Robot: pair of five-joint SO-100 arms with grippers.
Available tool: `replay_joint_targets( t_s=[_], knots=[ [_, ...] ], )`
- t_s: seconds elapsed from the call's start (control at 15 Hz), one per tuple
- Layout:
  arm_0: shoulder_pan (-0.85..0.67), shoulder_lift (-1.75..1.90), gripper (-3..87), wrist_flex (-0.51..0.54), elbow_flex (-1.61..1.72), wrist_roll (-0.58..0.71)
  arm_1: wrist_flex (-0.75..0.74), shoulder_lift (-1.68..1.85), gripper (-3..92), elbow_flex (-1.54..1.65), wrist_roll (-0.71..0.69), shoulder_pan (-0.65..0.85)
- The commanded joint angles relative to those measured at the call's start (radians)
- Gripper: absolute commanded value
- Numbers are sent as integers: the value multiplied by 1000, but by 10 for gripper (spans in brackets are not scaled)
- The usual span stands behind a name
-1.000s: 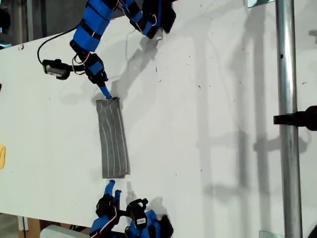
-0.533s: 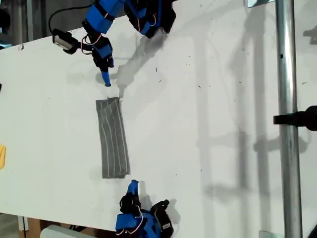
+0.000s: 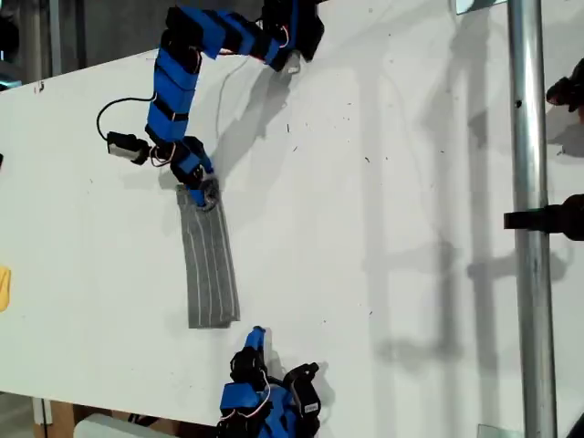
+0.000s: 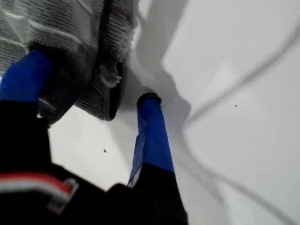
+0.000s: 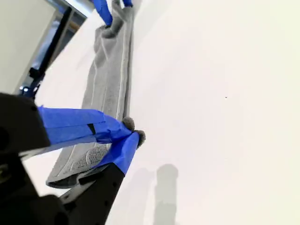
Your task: Grasp corners of a towel and fold twice.
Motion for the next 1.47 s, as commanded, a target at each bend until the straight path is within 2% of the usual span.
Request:
replay_joint_targets(
  t_s=[0.0, 0.07, 0.13, 0.2, 0.33, 0.4, 0.53, 0.67, 0.73, 0.8, 0.93, 1.0, 1.07, 1.13, 1.2, 1.27, 1.4],
  knots=[
    [-8, 6, -26, 5, 5, -6, 5, -75, 214, -202, 43, -55],
    [-12, 6, -26, 6, 5, -5, -23, -81, 72, -227, 41, -72],
    [-12, 6, -26, 12, 5, -5, -35, -66, -2, -229, 37, -80],
    [-12, 6, -26, 20, 3, -5, 18, -28, -2, -207, 26, -74],
    [-6, 6, -26, 31, 2, -5, 126, 250, -2, 87, -5, -25],
    [-5, 6, -26, 32, 0, -5, 144, 491, -2, 330, -17, -2],
    [-5, 6, -26, 25, 2, -5, 313, 1002, -2, 663, -18, -9],
    [0, 6, -26, 20, 3, -14, 477, 1316, -2, 657, 12, -17],
    [5, 6, -26, 17, 5, -15, 428, 1285, -2, 611, 48, -86],
    [11, 6, -26, 12, 5, -17, 287, 1147, -2, 575, 78, -178],
    [17, 6, -26, 12, 6, -18, 31, 706, -2, 336, 80, -291],
    [20, 6, -26, 12, 6, -20, -9, 483, 22, 144, 63, -319],
    [21, 6, -26, 21, 6, -37, 55, 322, 175, -75, 63, -344],
    [20, 6, -26, 46, 6, -72, 37, 337, 272, -163, 48, -391],
    [18, 6, -21, 64, 5, -103, -110, 469, 260, -98, -20, -422],
    [15, 6, -21, 66, 6, -115, -150, 566, 154, -40, -17, -394],
    [21, 6, -4, 74, 8, -141, -46, 738, 137, 97, -9, -318]
  ],
)
